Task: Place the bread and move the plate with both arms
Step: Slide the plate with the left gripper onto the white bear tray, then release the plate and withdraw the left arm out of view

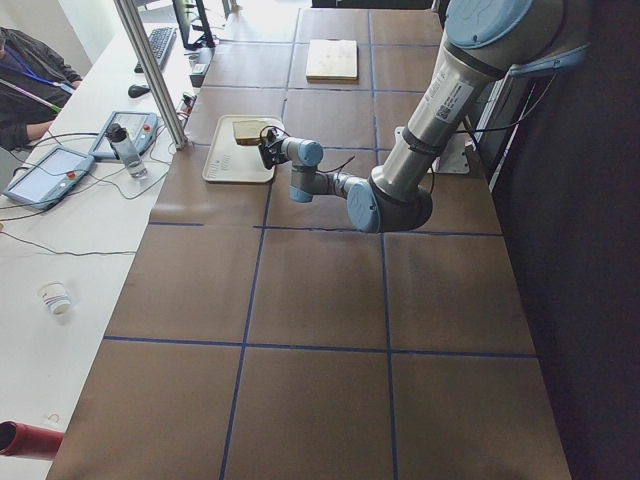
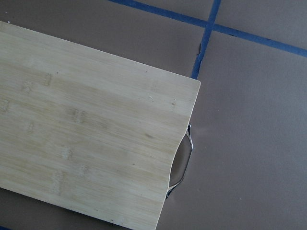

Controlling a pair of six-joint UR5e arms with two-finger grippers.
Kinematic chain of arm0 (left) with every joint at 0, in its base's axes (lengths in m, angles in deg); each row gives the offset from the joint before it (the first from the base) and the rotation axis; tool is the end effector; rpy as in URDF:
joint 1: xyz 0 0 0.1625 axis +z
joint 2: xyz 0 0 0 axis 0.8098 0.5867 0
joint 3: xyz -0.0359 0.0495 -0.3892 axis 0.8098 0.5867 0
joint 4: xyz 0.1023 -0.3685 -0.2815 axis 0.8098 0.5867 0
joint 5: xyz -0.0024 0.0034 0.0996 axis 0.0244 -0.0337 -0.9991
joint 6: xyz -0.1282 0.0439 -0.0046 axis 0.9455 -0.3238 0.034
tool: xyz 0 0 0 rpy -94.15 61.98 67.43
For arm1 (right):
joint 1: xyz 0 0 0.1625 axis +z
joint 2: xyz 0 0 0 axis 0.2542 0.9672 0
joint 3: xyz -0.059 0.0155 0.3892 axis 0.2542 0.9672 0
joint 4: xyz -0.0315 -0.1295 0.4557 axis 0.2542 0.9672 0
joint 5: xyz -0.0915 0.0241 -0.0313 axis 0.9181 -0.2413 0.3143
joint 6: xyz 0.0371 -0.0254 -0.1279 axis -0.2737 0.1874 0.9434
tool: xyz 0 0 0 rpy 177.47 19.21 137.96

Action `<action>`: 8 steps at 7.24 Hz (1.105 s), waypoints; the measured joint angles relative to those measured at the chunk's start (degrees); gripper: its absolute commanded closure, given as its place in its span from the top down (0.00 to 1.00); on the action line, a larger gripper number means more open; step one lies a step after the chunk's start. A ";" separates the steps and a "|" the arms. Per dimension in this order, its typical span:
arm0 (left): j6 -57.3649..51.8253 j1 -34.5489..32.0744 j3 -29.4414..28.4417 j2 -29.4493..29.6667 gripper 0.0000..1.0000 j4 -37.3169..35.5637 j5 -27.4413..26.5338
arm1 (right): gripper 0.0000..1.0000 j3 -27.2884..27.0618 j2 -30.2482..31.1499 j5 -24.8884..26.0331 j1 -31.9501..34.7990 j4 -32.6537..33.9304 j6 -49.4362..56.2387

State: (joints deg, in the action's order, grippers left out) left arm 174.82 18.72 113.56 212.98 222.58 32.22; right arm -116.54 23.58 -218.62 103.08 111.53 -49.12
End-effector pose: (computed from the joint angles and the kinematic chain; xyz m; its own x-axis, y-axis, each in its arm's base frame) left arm 0.6041 -0.6006 0.3036 -0.3407 -0.2593 -0.9037 0.5260 0.7442 -0.4118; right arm 0.0242 -0.4556 0.6188 0.6749 -0.2758 0.6844 0.2110 0.9609 0.1792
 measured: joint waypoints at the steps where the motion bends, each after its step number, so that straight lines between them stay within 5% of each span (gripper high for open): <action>1: 0.69 -0.56 -3.51 1.74 0.09 -0.04 -0.07 | 1.00 0.00 0.00 0.02 -0.02 0.00 0.00; 2: 0.95 -0.76 -6.09 3.15 0.34 -0.10 -0.17 | 1.00 0.00 0.00 0.03 -0.02 0.00 0.00; 3: 0.97 -0.79 -7.33 3.83 0.81 -0.16 -0.15 | 1.00 0.00 0.00 0.03 -0.02 0.00 0.00; 4: 0.73 -0.80 -7.79 4.03 1.00 -0.19 0.00 | 1.00 0.03 -0.02 0.05 -0.02 0.00 0.00; 6: -3.68 -1.65 -7.83 3.78 1.00 -0.54 2.10 | 1.00 0.06 -0.07 0.05 -0.02 0.00 0.00; 8: -6.40 -5.48 -5.11 1.69 1.00 -3.07 10.63 | 1.00 0.01 -0.08 0.03 -0.02 0.00 0.00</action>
State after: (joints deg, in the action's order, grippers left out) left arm 168.42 13.24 108.45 214.67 219.51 42.85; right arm -116.52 23.50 -218.58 103.06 111.53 -49.12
